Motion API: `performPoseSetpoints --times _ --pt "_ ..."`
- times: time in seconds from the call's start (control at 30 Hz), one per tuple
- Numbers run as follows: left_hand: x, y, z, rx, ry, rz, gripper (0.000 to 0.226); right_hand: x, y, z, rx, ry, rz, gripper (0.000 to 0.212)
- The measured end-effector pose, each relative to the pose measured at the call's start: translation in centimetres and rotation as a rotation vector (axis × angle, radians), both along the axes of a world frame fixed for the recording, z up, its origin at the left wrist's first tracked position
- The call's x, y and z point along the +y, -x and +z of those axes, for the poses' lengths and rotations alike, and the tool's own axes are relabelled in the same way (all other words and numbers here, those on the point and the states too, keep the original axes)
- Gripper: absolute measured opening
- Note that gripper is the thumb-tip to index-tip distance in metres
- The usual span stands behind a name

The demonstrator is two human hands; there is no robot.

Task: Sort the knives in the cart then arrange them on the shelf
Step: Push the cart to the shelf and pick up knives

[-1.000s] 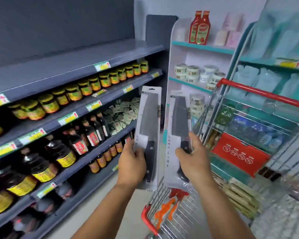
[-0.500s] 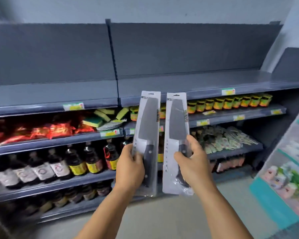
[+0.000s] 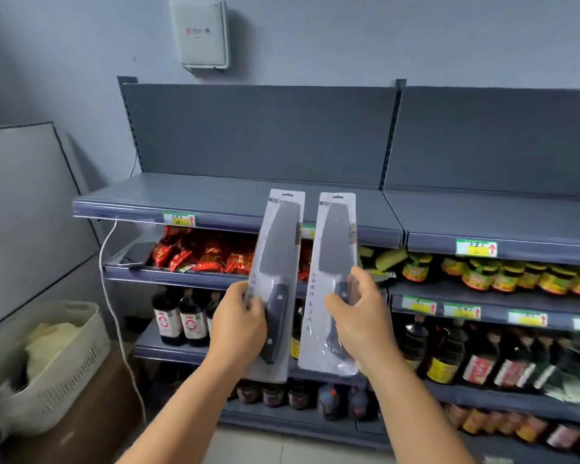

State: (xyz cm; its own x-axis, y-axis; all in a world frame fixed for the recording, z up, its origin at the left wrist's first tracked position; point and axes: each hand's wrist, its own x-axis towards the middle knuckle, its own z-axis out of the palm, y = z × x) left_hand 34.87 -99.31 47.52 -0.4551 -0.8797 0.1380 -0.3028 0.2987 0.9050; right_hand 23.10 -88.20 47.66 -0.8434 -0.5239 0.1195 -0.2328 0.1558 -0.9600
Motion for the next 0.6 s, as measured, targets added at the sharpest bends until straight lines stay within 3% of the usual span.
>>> performPoseSetpoints --times 0.13,0.33,0.6 --pt "-4.8 -1.6 0.5 0.003 0.008 0.066 0.018 -5.5 -0.7 0.5 0.008 -0.010 0.095 0.068" --pt "-12.5 -2.3 0.5 0.055 -0.046 0.157 0.048 -14.2 -0.2 0.5 0.028 -0.057 0.213 0.067" --pt "-22.7 -0.4 2.5 -0.002 -0.008 0.313 0.046 -26.9 3.2 2.0 0.005 -0.046 0.381 0.062"
